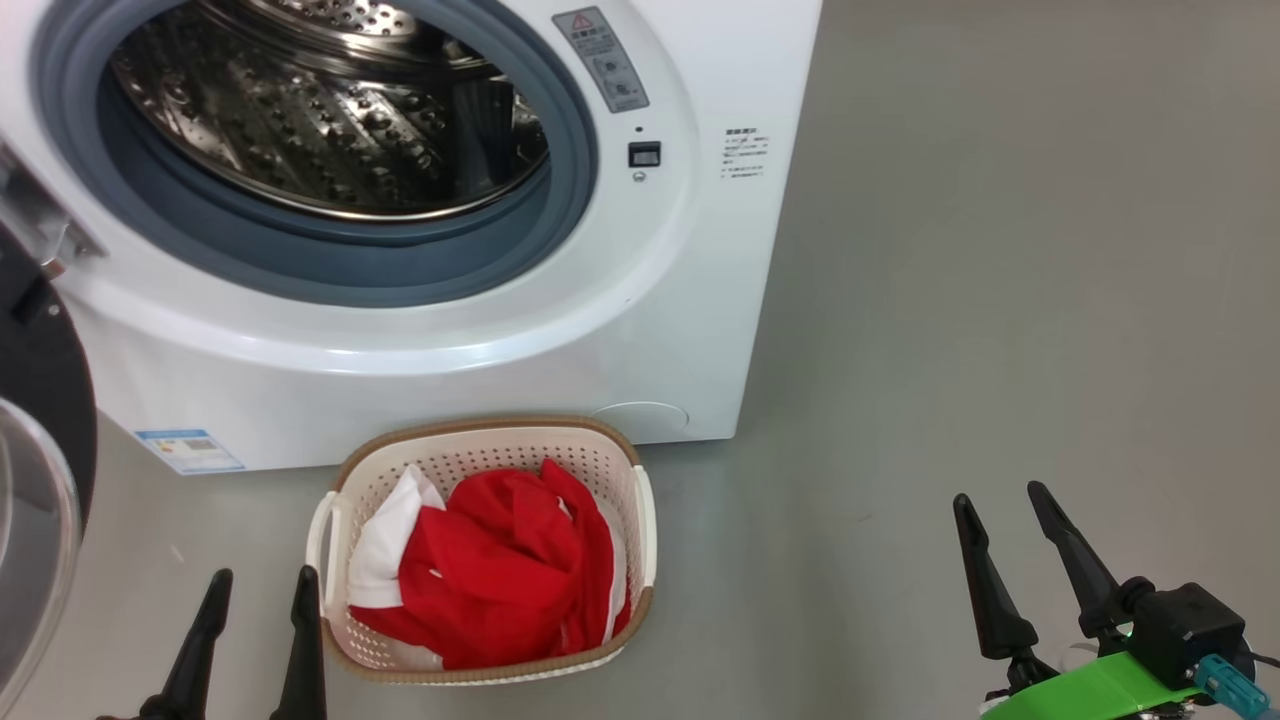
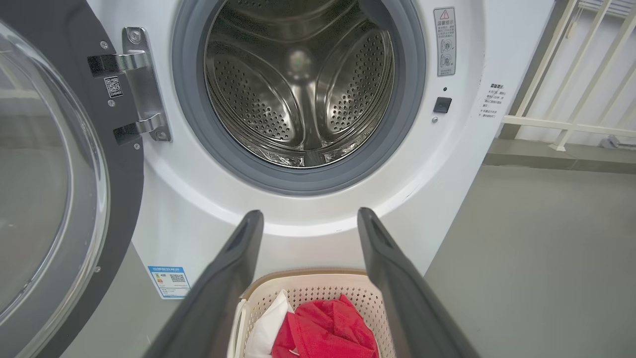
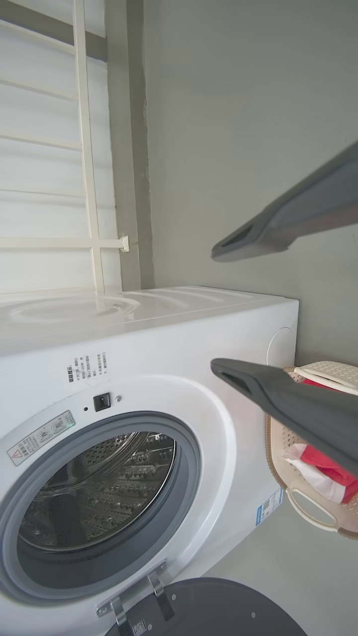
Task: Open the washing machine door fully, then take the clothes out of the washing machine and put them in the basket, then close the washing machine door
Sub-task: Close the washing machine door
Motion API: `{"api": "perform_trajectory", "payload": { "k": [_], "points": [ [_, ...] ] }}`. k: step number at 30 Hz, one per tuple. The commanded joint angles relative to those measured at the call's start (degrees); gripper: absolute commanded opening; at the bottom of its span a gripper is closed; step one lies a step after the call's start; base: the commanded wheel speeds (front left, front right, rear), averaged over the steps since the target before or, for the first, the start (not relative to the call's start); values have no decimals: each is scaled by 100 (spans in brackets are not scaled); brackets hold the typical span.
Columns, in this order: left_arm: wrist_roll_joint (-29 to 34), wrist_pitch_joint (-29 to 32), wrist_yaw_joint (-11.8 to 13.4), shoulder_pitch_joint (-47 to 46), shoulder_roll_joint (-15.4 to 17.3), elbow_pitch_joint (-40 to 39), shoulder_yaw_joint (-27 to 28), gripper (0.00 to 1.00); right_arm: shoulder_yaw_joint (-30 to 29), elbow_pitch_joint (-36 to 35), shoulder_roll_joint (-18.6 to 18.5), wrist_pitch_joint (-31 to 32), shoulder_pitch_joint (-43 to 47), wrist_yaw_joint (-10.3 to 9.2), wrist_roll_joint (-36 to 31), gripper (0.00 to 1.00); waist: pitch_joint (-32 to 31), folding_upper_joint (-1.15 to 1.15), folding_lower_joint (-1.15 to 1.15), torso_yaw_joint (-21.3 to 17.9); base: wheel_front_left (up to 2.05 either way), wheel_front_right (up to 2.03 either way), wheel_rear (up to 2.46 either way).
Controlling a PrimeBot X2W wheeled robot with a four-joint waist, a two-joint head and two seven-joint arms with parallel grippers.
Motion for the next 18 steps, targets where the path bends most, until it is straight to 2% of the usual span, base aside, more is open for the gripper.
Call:
{"api": "perform_trajectory", "payload": {
  "k": [1, 12, 18],
  "points": [
    [-49, -46, -32, -133, 57, -105, 165, 100, 138, -149, -35, -37, -153, 28, -28, 100, -4, 0, 0, 49, 0, 0, 0],
    [-217, -46, -30, -155, 9, 106, 382, 100, 345, -56, -173, -37, -257, 28, -30, 100, -45, 0, 0, 692, 0, 0, 0],
    [-493, -46, 129, -135, 2, 280, 348, 100, 614, 74, -320, -37, -398, 28, 0, 100, -128, 0, 0, 1254, 0, 0, 0]
  ]
}}
